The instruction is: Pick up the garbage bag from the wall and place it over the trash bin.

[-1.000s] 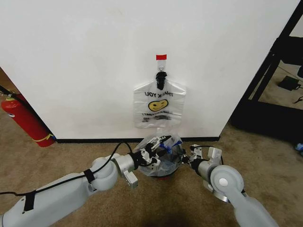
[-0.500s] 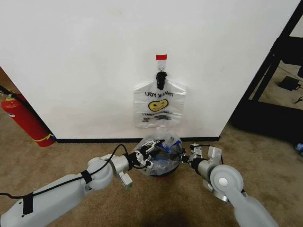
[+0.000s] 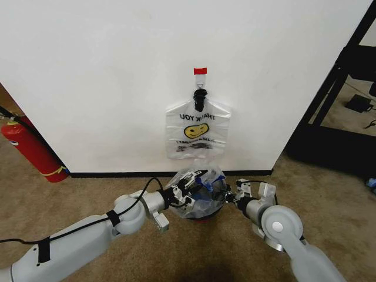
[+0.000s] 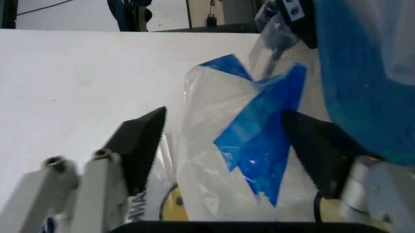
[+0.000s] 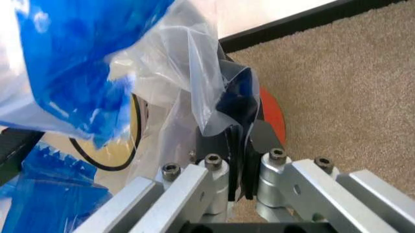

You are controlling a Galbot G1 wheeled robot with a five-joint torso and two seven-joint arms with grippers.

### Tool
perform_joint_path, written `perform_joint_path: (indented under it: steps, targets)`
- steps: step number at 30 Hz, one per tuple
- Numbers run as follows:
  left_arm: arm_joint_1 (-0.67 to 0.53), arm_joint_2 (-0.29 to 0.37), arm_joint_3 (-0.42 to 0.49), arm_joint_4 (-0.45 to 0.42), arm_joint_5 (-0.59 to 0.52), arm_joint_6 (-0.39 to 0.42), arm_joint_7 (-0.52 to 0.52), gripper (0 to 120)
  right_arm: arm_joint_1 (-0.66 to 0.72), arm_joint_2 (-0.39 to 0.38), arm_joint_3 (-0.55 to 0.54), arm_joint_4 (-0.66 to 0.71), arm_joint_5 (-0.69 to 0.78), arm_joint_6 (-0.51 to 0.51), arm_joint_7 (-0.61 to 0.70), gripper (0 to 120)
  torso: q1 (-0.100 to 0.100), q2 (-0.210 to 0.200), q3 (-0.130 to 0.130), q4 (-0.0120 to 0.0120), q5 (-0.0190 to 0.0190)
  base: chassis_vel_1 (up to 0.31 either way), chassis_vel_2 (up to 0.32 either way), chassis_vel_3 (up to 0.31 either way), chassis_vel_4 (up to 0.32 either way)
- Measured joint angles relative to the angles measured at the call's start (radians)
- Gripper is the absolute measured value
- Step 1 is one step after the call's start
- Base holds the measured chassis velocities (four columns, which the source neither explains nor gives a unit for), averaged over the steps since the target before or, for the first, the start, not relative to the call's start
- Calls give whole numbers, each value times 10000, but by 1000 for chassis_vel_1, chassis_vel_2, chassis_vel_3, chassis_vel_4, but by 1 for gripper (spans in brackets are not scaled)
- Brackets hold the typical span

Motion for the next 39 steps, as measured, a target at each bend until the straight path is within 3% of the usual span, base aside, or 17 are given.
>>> perform_joint_path:
  steps: [11, 14, 17, 20, 24, 27, 28, 30, 32, 34, 39]
  targets:
    - [-220, -182, 135, 412, -102, -29, 50, 26, -21, 18, -1, 102, 11, -1, 3, 0, 0, 0, 0, 0, 0, 0, 0, 0, 0]
    - [-256, -168, 141, 434, -112, -30, 81, 19, -32, 13, 2, 139, 12, -2, 3, 0, 0, 0, 0, 0, 0, 0, 0, 0, 0]
    - [-283, -102, 137, 408, -323, -9, 136, 4, -71, -2, 26, 143, 2, -1, 3, 0, 0, 0, 0, 0, 0, 0, 0, 0, 0]
    - [-288, -39, 149, 303, -718, 89, 176, 0, -95, 10, 26, 130, -44, -1, 0, 0, 0, 0, 0, 0, -1, 0, 0, 0, 0]
    - [-441, 155, 471, -62, -2320, 651, 335, 0, -107, 62, -39, 120, -105, -9, -12, 0, 0, 0, 0, 1, -1, 0, 0, 0, 0]
    - [-829, 237, 1065, -580, -5045, 1225, 359, 0, -105, 82, -132, 105, -202, -24, -45, 0, 0, 0, 0, 1, 0, 0, 0, 0, 0]
    - [-829, 237, 1065, -580, -5045, 1225, 359, 0, -105, 82, -132, 105, -202, -24, -45, 0, 0, 0, 0, 1, 0, 0, 0, 0, 0]
    - [-1047, 190, 1337, -814, -6369, 1702, 296, 0, -121, 77, -179, 105, -266, -28, -83, 0, 0, 0, 0, 1, 0, 0, 0, 0, 0]
    - [-1519, -55, 1646, -921, -8471, 2550, 109, 0, -185, 57, -224, 137, -359, -35, -165, 0, 0, 0, 0, 1, 1, 0, 0, 0, 0]
    - [-2002, -325, 1708, -710, -9878, 3041, -102, 0, -250, 17, -253, 185, -476, -39, -270, 0, 0, 0, 0, -2, 0, 0, 0, 0, 0]
    - [-2744, -591, 1789, -298, -11280, 3590, -317, 0, -358, -49, -295, 262, -617, -48, -386, 0, 0, 0, 0, -2, 0, 0, 0, 0, 0]
